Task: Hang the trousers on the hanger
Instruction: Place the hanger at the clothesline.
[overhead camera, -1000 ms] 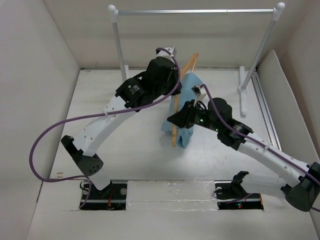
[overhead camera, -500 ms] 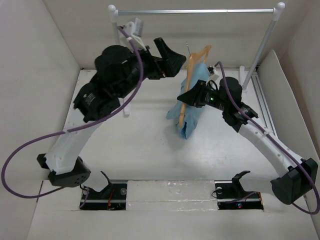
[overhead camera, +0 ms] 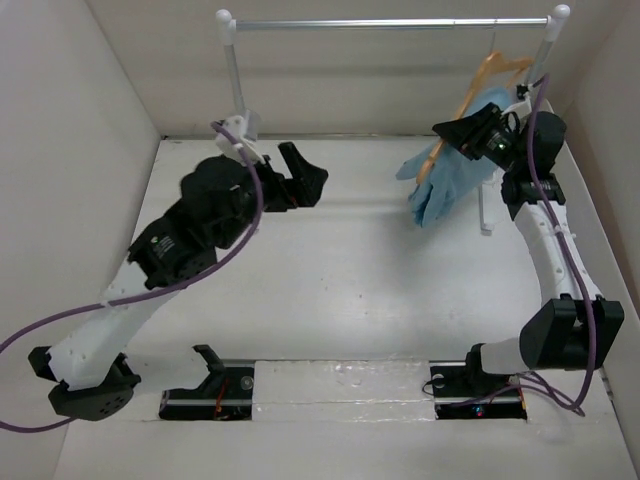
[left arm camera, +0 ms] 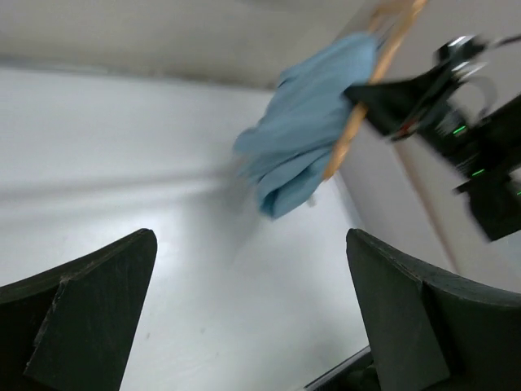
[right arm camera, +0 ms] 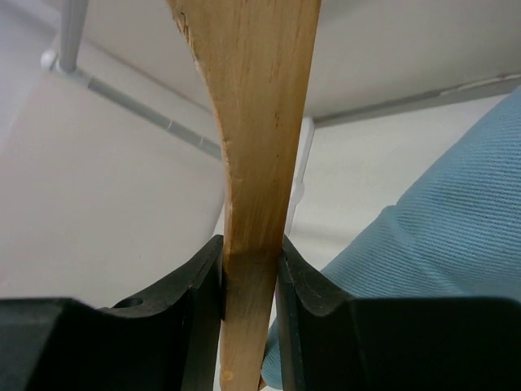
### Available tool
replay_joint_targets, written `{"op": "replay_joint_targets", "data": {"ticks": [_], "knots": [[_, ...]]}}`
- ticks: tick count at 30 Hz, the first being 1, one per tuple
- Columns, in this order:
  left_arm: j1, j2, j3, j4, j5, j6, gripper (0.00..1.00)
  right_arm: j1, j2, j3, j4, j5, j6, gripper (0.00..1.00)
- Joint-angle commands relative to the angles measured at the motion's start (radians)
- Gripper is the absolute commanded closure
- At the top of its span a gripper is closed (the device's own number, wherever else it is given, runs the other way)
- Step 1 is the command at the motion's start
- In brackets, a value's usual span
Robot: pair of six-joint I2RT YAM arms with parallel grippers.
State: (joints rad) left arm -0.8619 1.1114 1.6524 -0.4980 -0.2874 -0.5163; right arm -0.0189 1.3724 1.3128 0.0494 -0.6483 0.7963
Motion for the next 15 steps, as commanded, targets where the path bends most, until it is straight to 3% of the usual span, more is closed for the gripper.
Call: {"op": "replay_joint_targets", "data": {"ticks": [1,7,15], "knots": [[0.003,-0.015,-0.115,0.007,-0.012,-0.036,0.01,-0.061,-0.023,0.135,0.306,-0.077,0.014,1.00],[0.003,-0.027,-0.193,0.007,0.011,-0.060,0.01,-0.133,0.103,0.178,0.466,-0.106,0.158,1.00],[0.003,-0.048,-0.247,0.009,0.014,-0.079,0.01,-0.185,0.258,0.305,0.529,-0.140,0.253,1.00]]}}
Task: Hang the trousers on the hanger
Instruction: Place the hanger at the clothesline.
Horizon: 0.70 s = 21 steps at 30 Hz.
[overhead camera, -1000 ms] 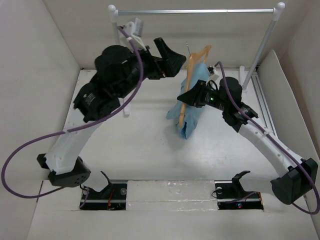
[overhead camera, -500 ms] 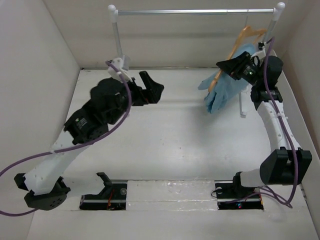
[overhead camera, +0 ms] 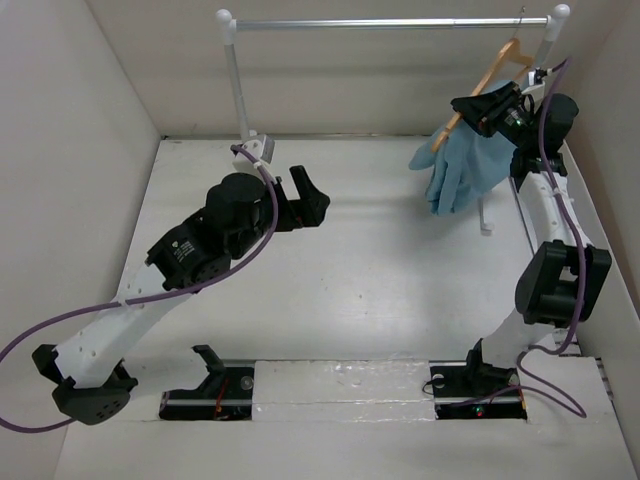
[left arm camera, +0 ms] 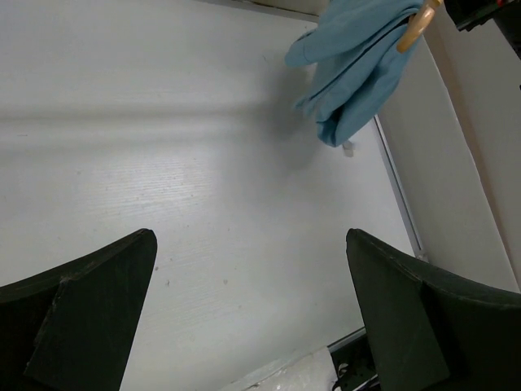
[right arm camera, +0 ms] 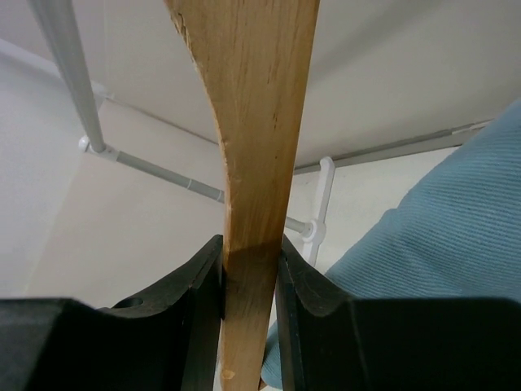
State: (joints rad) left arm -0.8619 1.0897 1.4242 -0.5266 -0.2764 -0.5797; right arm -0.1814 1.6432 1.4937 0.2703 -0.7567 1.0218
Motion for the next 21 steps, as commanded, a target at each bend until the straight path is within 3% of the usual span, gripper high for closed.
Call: {"op": "replay_joint_targets", "data": {"ticks": [1,12,21], "knots": [[0.003,-0.030,-0.024,0.039,0.006,-0.020,0.01,-0.023,0.009,0.147,0.308,-0.038,0.037,1.00],[0.003,-0.019,-0.044,0.046,0.014,-0.034,0.01,-0.023,0.121,0.218,0.365,-0.043,0.106,1.00],[0.003,-0.002,-0.059,0.062,0.022,-0.051,0.01,-0.032,0.096,0.062,0.422,-0.032,0.121,1.00]]}}
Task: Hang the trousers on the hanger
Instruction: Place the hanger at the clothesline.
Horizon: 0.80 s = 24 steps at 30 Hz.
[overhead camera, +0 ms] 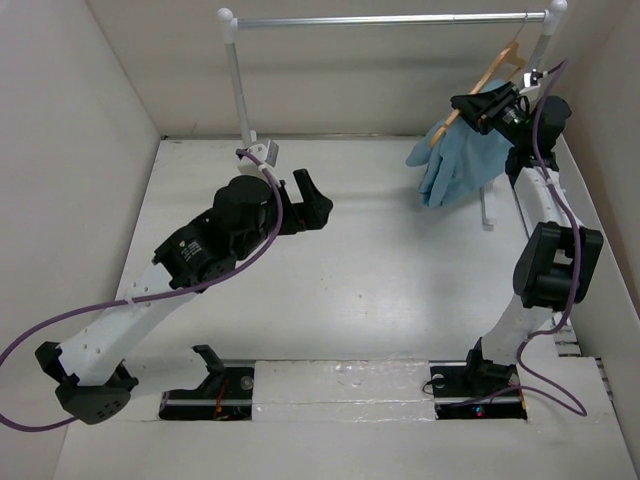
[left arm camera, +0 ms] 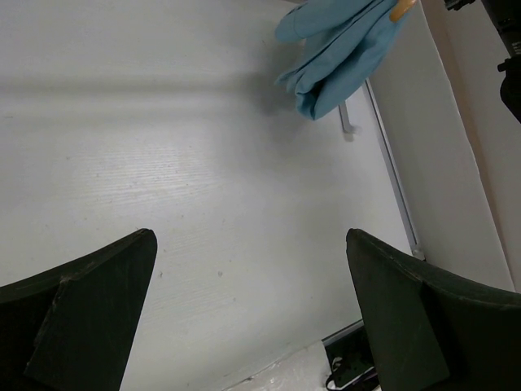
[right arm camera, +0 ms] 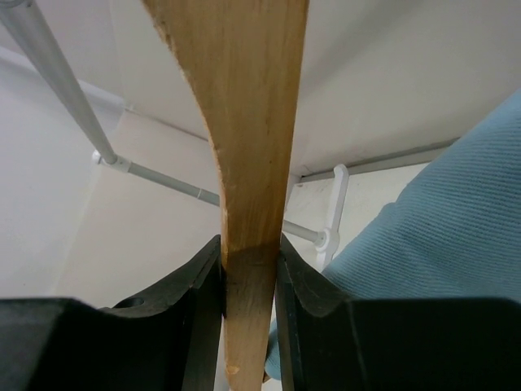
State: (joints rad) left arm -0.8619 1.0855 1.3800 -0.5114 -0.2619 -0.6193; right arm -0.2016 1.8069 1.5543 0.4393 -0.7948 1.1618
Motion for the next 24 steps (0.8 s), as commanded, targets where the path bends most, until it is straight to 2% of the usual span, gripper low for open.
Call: {"op": "replay_joint_targets", "data": {"ticks": [1,4,6,7,9,11,12,13,14,15,24], "knots": [[0.003,0.004,-0.013,0.047,0.006,-0.011,0.01,-0.012,-0.072,-0.005,0.253,0.005,-0.022,1.00],[0.003,0.013,-0.012,0.048,0.007,-0.013,0.01,-0.021,-0.075,-0.045,0.254,-0.004,-0.028,1.00],[0.003,0.017,-0.015,0.047,0.010,-0.017,0.01,-0.021,-0.093,-0.094,0.266,0.003,-0.028,0.90],[0.003,0.020,-0.018,0.047,0.010,-0.017,0.01,-0.021,-0.099,-0.103,0.266,0.003,-0.033,0.70],[0.003,0.024,-0.021,0.047,0.010,-0.020,0.01,-0.021,-0.113,-0.120,0.271,-0.006,-0.043,0.47],[0.003,0.027,-0.024,0.039,0.001,-0.026,0.01,-0.031,-0.124,-0.122,0.269,-0.023,-0.056,0.27],[0.003,0.030,-0.024,0.037,-0.002,-0.028,0.01,-0.032,-0.141,-0.122,0.251,-0.029,-0.065,0.23],[0.003,0.028,-0.022,0.034,-0.010,-0.030,0.01,-0.041,-0.165,-0.112,0.177,-0.035,-0.112,0.11],[0.003,0.028,-0.022,0.034,-0.010,-0.030,0.01,-0.041,-0.179,-0.112,0.176,-0.040,-0.113,0.11],[0.003,0.027,-0.019,0.034,-0.020,-0.033,0.01,-0.051,-0.194,-0.103,0.138,-0.043,-0.144,0.01],[0.003,0.024,0.008,-0.030,-0.115,-0.031,0.01,-0.131,-0.449,-0.192,-0.388,0.009,-0.536,0.00]]}}
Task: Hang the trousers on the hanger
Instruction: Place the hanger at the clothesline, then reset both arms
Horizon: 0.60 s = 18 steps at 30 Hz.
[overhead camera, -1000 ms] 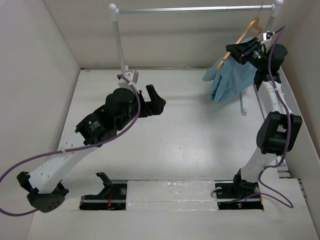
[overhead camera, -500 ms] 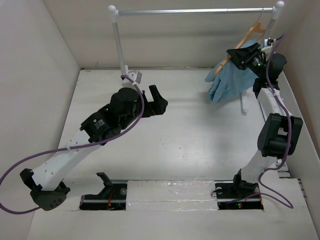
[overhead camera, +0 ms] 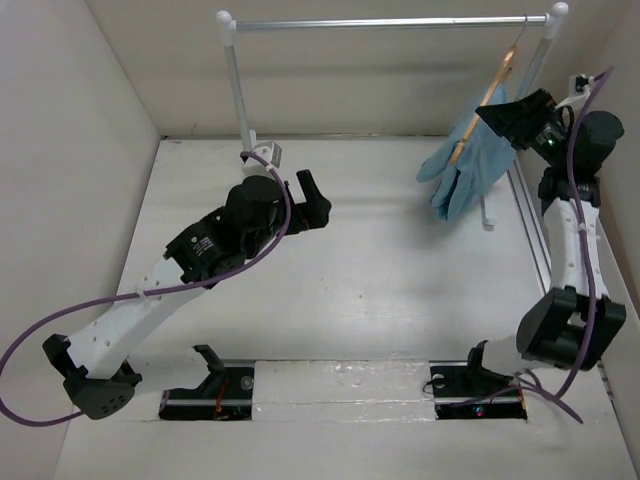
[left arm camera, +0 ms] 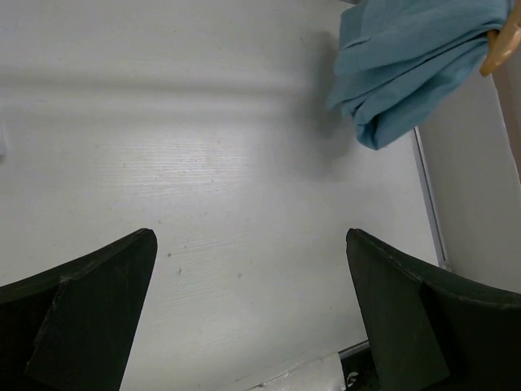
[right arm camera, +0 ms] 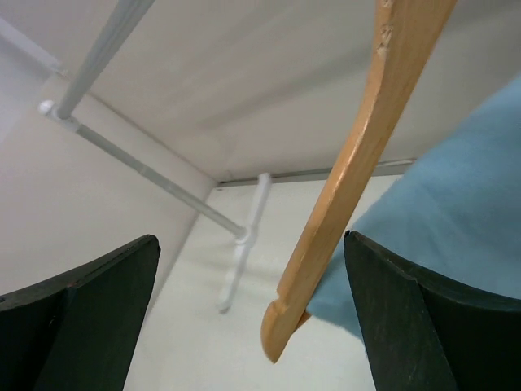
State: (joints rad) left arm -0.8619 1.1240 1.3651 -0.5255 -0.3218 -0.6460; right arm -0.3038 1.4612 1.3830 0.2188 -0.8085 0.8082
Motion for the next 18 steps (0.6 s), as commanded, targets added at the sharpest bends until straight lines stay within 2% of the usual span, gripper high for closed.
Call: {"op": "replay_joint_targets", "data": {"ticks": [1,4,5,6,8,12,15,18], "knots": [[0.003,-0.016,0.022,-0.025,-0.062,-0.001,0.01,-0.050,-0.172,-0.054,-0.214,0.044,-0.257,0.00],[0.003,-0.024,0.005,-0.030,-0.072,-0.001,0.01,-0.046,-0.322,-0.102,-0.425,0.150,-0.395,0.00],[0.003,-0.027,-0.003,-0.030,-0.072,-0.003,0.01,-0.025,-0.359,-0.123,-0.540,0.255,-0.417,0.00],[0.003,-0.035,-0.014,-0.028,-0.071,-0.004,0.01,0.000,-0.396,-0.140,-0.585,0.302,-0.423,0.00],[0.003,-0.044,-0.044,-0.027,-0.066,-0.009,0.01,0.067,-0.509,-0.226,-0.653,0.403,-0.445,0.01],[0.003,-0.073,-0.103,-0.024,-0.063,-0.014,0.01,0.158,-0.630,-0.352,-0.789,0.518,-0.474,0.07],[0.003,-0.092,-0.136,-0.030,-0.078,-0.015,0.01,0.219,-0.709,-0.436,-0.864,0.572,-0.477,0.15],[0.003,-0.128,-0.170,-0.034,-0.105,-0.021,0.01,0.255,-0.819,-0.484,-0.941,0.604,-0.472,0.15]]}}
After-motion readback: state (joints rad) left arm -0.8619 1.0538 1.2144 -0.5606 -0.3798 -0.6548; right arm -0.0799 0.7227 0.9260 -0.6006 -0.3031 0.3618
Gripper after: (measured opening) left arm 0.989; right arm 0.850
